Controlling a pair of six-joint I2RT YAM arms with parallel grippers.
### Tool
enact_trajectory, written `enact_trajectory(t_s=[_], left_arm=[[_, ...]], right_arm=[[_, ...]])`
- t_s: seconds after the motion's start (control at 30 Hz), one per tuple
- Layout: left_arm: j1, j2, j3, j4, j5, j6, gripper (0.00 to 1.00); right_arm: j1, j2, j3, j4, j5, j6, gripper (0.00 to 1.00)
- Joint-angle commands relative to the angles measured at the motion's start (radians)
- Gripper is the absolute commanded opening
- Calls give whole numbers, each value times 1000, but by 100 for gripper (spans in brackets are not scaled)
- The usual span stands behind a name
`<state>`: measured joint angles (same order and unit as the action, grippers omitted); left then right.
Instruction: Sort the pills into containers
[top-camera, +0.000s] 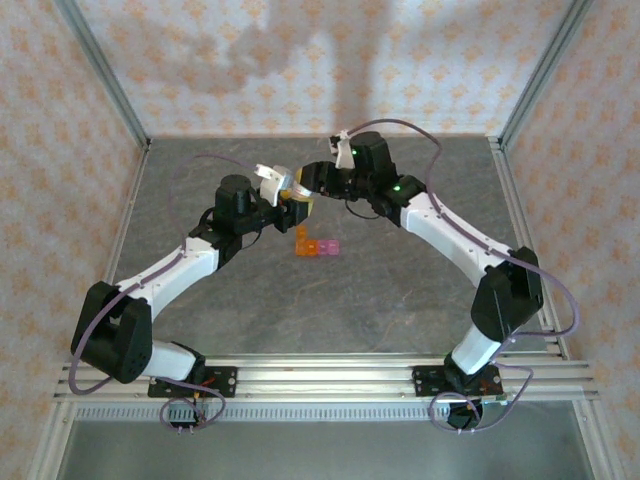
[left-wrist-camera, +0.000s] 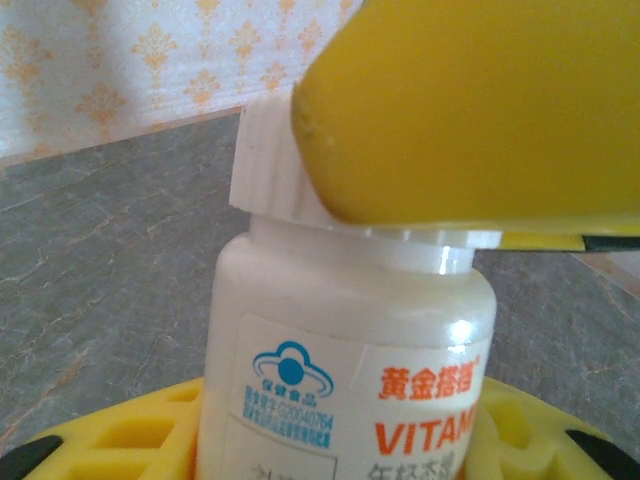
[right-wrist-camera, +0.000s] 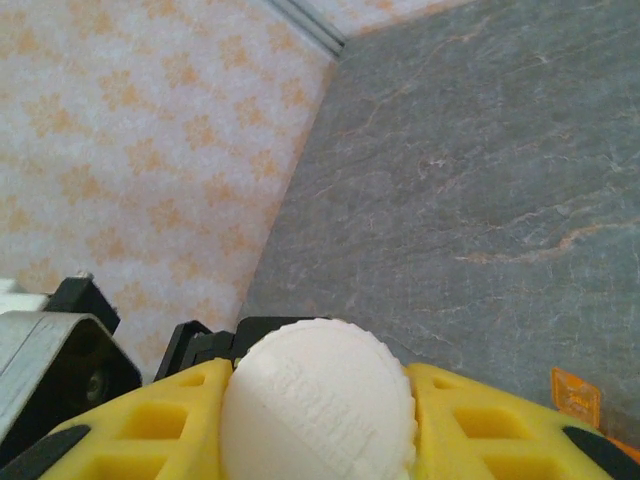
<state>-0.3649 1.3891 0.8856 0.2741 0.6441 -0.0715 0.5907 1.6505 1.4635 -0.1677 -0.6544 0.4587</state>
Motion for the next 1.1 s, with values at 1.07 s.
enact_trajectory(t_s=[1.07], left_arm=[[-2, -20, 26, 14, -3, 33, 0]], right_arm=[[-47, -142, -73, -49, 170, 183, 78]])
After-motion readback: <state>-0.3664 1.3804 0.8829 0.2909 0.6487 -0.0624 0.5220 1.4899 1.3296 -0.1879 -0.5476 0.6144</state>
